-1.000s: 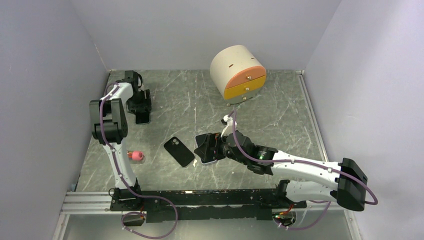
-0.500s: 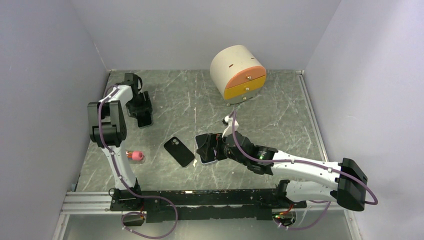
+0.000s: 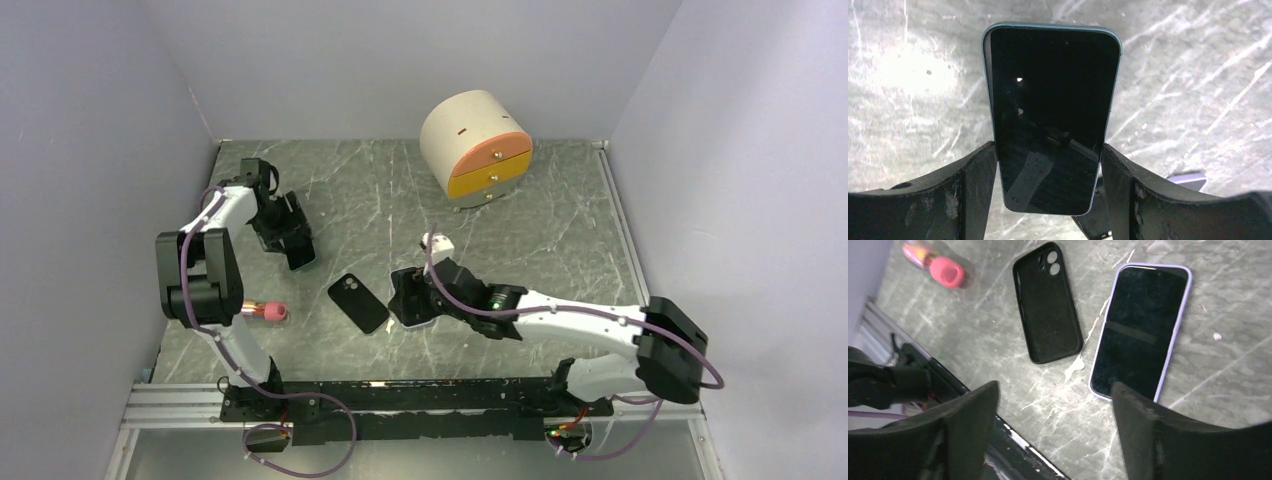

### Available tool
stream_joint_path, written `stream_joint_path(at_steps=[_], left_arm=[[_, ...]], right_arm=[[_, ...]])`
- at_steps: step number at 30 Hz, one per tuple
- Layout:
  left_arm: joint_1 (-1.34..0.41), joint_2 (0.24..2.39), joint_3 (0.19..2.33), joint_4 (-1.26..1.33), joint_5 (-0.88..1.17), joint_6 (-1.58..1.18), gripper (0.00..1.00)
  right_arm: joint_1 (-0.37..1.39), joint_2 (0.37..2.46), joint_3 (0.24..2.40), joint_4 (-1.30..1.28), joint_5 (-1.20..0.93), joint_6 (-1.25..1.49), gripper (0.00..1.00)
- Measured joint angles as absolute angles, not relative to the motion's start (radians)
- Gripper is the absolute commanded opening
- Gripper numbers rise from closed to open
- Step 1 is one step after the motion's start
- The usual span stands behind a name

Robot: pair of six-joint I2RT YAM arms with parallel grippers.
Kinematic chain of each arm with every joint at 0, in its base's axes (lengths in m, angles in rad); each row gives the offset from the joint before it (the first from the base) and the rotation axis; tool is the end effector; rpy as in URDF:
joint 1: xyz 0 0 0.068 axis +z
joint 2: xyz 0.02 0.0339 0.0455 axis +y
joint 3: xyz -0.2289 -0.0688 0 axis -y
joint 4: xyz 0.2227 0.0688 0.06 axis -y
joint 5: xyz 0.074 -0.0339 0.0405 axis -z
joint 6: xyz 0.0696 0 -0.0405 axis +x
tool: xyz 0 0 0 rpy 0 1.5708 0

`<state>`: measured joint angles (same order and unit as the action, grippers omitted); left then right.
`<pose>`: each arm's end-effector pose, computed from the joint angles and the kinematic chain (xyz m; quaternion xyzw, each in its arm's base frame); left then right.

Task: Put the phone into the phone case

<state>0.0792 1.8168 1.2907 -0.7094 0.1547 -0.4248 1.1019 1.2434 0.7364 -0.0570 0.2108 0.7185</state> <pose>0.3452 0.0166 0.1407 -0.2326 0.9552 -0.1037 0.1508 0.1442 0.2524 0.1986 -0.1161 0.8648 0.3223 0.3671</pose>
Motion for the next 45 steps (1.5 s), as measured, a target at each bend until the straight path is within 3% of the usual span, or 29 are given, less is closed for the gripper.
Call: stream_joint_path(at_steps=[2,5,19,31,38,43,45], left_arm=[[0.079,1.775,1.277,-0.722,0.17,-0.433,0.38],[0.079,1.708,1.247,-0.723,0.203,-0.445,0.38],[0.078,1.504,1.056,-0.75,0.297,-0.469,0.37],[0.082,1.474,1.021,-0.743,0.323,-0.47,0.37],[0.082,1.474,1.008,-0.743,0.327,-0.465,0.37],[0.082,1.474,1.006,-0.742,0.339,-0.465,0.37],[0.082,1.474,1.005,-0.742,0.343,-0.465,0.37]], right_arm=[[1.1,1.304,0.767,-0.051,0.186,0.684,0.53],[1.096,1.398,0.812,-0.024,0.135,0.635,0.42],[1.061,1.794,1.102,0.003,0.077,0.489,0.35],[1.059,1.971,1.228,-0.022,0.122,0.426,0.29],[1.059,2.005,1.255,-0.045,0.158,0.422,0.19],[1.059,2.01,1.264,-0.06,0.185,0.439,0.02],[1.059,2.01,1.265,-0.064,0.199,0.458,0.0]])
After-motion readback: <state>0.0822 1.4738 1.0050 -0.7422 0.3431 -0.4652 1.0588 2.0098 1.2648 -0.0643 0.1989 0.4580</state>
